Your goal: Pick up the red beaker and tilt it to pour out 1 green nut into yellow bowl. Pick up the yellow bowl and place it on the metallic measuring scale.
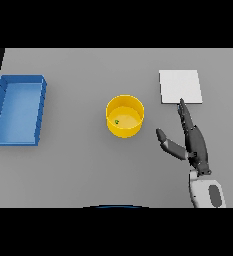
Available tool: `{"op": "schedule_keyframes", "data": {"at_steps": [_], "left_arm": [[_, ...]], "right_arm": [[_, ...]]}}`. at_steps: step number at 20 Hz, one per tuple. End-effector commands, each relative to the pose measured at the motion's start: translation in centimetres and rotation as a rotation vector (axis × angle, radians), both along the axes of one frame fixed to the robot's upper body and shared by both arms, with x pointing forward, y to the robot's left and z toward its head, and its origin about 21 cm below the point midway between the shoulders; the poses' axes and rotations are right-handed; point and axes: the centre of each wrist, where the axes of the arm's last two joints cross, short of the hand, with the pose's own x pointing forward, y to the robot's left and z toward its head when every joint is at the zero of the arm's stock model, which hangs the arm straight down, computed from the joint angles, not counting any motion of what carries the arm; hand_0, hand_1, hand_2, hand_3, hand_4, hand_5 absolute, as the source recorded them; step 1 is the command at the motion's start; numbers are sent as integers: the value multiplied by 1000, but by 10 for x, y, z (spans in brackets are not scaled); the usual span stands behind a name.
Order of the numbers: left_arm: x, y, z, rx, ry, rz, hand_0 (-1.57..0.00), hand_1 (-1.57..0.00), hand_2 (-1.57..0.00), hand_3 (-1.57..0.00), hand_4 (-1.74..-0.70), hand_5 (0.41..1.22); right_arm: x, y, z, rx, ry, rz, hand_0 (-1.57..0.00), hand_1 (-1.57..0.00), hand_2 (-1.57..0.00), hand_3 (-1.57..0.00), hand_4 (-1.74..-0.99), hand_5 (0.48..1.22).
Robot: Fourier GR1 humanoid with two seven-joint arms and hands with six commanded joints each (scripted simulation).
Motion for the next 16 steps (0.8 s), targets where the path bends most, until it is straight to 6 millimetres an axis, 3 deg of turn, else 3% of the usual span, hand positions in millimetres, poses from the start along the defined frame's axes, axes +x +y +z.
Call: {"op": "schedule_keyframes", "data": {"at_steps": [1, 4, 8, 12, 16], "left_arm": [[2, 20, -5, -103, 9, 31, -1571, -1571, -1571, -1530, -1738, 1221], [3, 79, -38, -390, 21, 154, -1571, -1571, -1571, -1550, -1739, 1221], [0, 122, -107, -585, 5, 395, -1571, -1571, -1571, -1562, -1740, 1221], [-10, 149, -153, -793, 12, 592, -1571, -1571, -1571, -1567, -1741, 1221], [-32, 165, -211, -901, 30, 641, -1571, -1571, -1571, -1570, -1741, 1221]], "right_arm": [[1, 1, 1, -20, 1, 0, 1, 1, 1, 1, -1121, 588], [6, -3, 6, -46, -1, -4, 1, 1, 1, 1, -1127, 606], [5, -4, 5, -61, 1, 21, 1, 1, 1, 1, -1142, 628], [2, -4, 0, -51, 4, 30, 1, 1, 1, 1, -1133, 655], [2, -3, 2, -41, -7, 40, 1, 1, 1, 1, -1141, 673]]}}
